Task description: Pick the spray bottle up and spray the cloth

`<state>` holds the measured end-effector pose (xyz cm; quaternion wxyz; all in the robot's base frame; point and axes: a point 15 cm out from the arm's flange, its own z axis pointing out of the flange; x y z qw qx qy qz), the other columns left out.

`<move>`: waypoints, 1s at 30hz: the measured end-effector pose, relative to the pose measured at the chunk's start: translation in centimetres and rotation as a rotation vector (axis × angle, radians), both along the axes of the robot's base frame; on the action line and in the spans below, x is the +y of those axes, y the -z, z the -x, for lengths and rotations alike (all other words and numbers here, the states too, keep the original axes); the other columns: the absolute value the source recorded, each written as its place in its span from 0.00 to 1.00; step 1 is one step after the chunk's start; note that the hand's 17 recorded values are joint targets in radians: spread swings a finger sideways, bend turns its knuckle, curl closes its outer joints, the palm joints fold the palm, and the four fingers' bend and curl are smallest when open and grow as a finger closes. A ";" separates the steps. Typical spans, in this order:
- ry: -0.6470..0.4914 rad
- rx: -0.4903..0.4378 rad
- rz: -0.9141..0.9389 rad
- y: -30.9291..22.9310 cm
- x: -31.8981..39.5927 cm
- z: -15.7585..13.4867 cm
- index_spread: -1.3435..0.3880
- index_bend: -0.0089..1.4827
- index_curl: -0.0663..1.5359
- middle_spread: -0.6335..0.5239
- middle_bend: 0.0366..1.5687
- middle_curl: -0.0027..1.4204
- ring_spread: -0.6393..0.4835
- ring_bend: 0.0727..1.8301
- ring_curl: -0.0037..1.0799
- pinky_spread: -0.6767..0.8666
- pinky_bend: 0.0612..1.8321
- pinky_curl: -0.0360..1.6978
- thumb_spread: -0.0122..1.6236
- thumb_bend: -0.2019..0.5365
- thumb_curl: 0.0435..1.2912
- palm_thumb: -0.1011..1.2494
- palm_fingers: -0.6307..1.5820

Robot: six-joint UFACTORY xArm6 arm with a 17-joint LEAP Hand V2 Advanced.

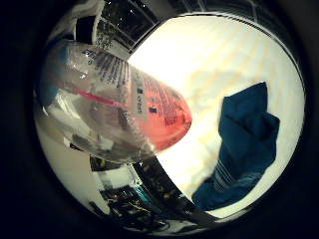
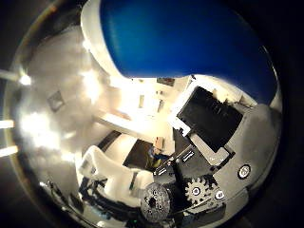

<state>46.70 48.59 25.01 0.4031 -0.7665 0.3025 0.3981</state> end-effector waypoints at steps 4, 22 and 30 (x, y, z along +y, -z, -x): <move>0.028 0.021 -0.027 1.8 0.1 -0.8 0.65 0.76 0.48 0.48 0.84 0.39 0.43 0.79 0.52 0.29 0.55 0.69 0.61 0.26 0.60 0.84 0.84; 0.050 0.086 0.007 8.5 -0.2 -1.0 0.66 0.76 0.48 0.48 0.84 0.39 0.44 0.79 0.52 0.29 0.55 0.70 0.60 0.26 0.61 0.83 0.84; 0.046 0.120 0.029 10.9 0.1 -0.2 0.66 0.76 0.48 0.48 0.84 0.39 0.44 0.79 0.52 0.29 0.55 0.70 0.60 0.26 0.61 0.83 0.84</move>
